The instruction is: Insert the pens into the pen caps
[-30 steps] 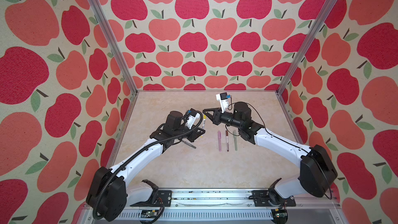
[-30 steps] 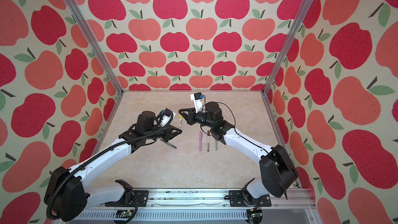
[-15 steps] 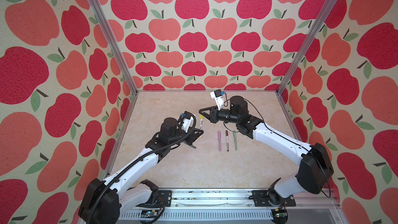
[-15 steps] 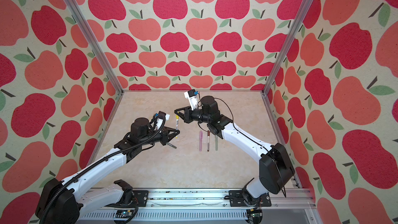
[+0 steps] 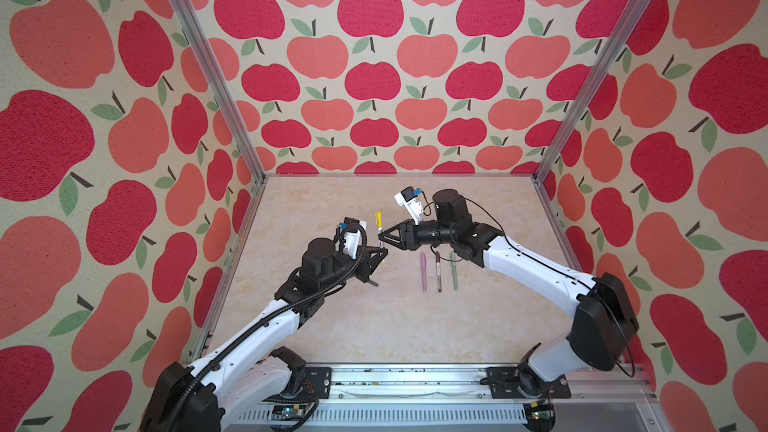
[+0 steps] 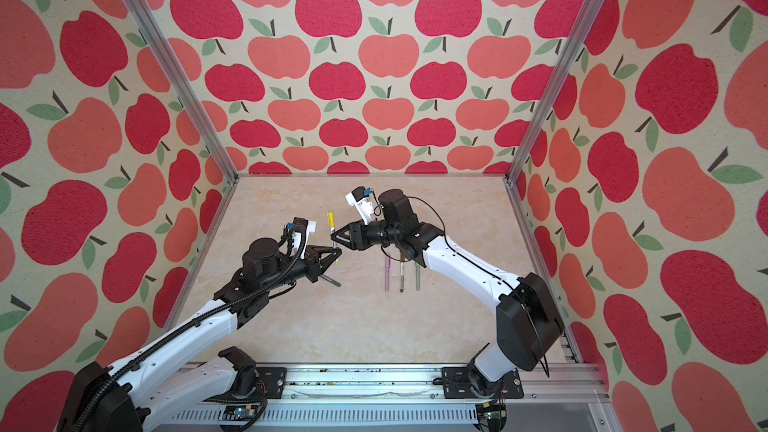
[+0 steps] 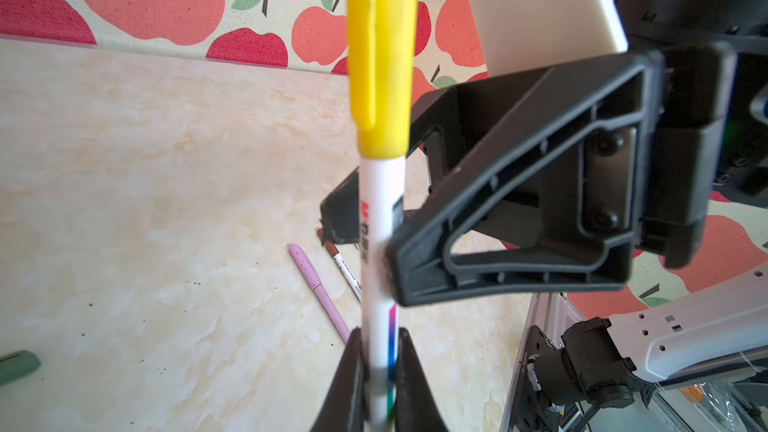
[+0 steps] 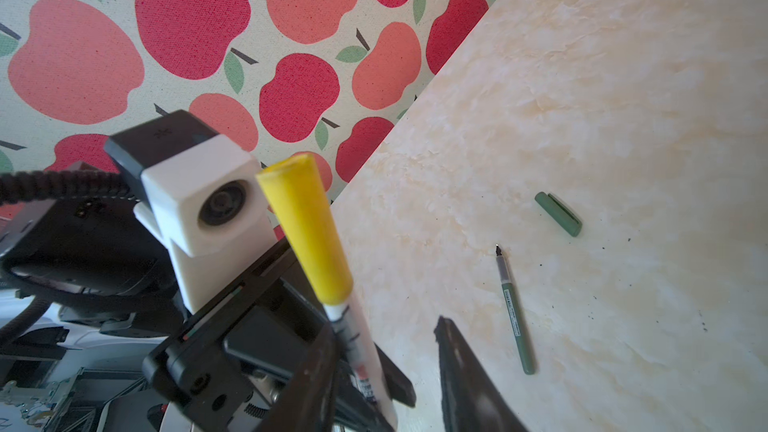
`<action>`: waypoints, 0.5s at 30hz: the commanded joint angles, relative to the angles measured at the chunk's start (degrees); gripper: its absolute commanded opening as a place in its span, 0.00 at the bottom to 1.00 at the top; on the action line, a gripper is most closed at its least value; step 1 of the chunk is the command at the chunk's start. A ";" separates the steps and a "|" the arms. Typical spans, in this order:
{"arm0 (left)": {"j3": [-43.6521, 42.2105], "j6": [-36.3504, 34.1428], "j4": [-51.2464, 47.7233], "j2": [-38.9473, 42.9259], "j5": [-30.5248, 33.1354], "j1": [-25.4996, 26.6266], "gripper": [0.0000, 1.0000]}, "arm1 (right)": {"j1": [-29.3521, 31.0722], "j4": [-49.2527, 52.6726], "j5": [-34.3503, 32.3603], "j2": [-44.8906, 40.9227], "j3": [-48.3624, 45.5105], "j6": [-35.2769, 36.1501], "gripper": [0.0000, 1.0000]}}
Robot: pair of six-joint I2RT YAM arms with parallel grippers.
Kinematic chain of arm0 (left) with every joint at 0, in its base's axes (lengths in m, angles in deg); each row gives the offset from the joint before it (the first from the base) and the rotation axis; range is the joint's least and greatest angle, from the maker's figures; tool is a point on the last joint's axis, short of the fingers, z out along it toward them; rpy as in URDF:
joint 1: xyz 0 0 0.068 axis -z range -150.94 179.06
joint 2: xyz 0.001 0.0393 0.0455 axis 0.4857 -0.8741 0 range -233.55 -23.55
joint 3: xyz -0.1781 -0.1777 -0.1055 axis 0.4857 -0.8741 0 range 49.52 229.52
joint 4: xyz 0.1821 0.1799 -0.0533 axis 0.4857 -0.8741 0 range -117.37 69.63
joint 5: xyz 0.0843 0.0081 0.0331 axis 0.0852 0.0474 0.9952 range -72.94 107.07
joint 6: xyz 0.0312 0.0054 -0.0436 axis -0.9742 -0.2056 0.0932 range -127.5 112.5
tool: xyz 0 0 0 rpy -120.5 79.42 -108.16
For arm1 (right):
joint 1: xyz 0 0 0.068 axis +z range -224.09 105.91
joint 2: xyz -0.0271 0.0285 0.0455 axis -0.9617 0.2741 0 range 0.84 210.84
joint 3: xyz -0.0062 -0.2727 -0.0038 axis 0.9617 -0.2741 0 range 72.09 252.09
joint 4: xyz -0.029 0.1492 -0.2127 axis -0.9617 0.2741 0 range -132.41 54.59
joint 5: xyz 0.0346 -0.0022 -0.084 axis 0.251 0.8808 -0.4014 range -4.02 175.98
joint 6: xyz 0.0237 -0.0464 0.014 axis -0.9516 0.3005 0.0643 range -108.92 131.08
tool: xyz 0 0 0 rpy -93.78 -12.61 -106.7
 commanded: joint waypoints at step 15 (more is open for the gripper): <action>1.72 2.80 5.46 -2.09 -0.02 0.63 0.00 | 1.35 0.44 -0.28 0.59 0.28 -0.14 0.18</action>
